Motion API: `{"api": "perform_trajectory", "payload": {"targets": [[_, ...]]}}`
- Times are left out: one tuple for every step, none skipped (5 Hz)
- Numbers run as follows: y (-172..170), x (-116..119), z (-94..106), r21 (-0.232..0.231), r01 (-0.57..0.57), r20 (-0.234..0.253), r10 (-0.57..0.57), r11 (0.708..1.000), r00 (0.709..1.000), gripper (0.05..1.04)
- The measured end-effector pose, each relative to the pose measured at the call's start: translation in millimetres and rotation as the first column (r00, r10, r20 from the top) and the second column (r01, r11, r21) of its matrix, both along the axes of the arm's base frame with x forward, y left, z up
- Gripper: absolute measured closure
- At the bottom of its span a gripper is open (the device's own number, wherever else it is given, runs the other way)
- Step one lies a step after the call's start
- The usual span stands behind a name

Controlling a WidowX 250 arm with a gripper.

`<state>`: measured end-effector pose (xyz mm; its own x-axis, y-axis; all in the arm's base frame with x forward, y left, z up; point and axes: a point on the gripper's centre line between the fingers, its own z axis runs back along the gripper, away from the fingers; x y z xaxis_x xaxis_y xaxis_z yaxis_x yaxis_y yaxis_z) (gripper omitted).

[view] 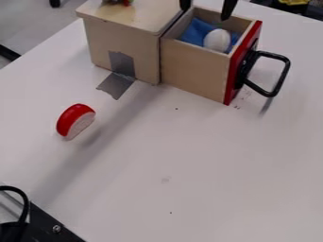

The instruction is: The small object was taken and placed inside the drawer.

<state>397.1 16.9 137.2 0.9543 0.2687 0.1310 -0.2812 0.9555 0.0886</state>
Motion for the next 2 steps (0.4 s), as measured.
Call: {"api": "perform_trajectory", "payload": {"targets": [[-11.6,-4.8,15.0,-0.026,0.032,0.013,-0.032,0.999,0.999,0.085],[-32.1,-10.8,28.3,-0.08,0.078,0.042,-0.074,0.994,0.996,0.085]]}}
